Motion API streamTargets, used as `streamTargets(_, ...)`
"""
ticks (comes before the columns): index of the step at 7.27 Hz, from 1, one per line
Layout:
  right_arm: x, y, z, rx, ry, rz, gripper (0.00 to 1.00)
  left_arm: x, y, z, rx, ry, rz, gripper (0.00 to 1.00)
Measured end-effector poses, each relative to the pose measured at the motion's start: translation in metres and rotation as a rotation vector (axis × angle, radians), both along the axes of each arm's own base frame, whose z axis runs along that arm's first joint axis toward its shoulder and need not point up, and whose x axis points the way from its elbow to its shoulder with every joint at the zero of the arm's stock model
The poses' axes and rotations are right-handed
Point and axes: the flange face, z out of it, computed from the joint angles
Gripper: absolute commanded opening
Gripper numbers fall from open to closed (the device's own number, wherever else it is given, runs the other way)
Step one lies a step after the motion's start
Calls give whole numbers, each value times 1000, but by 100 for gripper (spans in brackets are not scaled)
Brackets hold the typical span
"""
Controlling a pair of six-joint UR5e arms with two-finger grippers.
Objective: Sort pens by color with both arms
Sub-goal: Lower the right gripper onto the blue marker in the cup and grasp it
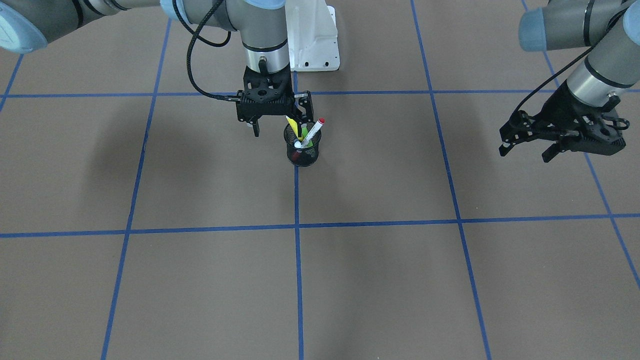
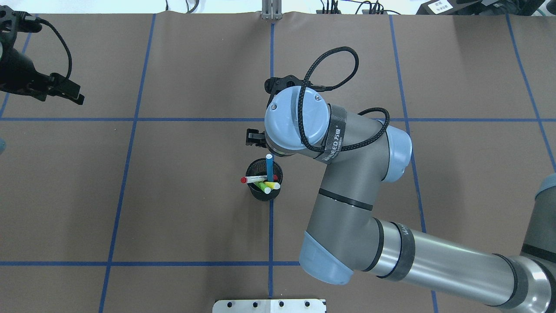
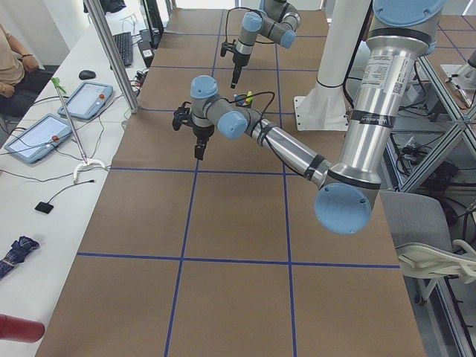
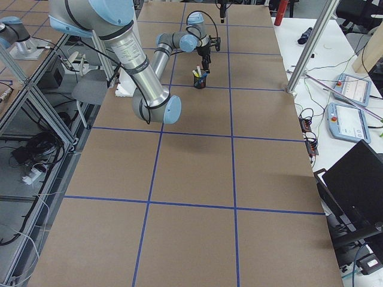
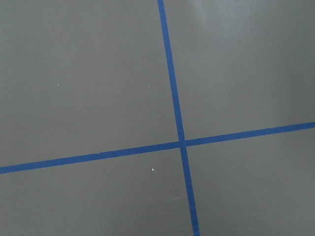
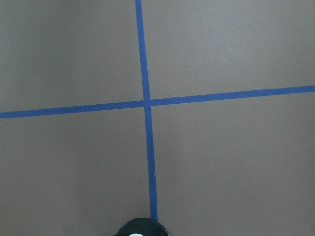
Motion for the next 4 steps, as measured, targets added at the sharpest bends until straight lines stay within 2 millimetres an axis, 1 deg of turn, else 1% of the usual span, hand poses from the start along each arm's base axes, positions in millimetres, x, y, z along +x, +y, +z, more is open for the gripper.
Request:
streamTargets(2, -24, 6, 8, 42, 9, 28, 66, 1, 0, 0, 0, 0, 1, 100)
streamTargets(4, -38, 17, 11, 70, 24, 38, 55, 1, 0, 0, -1, 0, 1, 100)
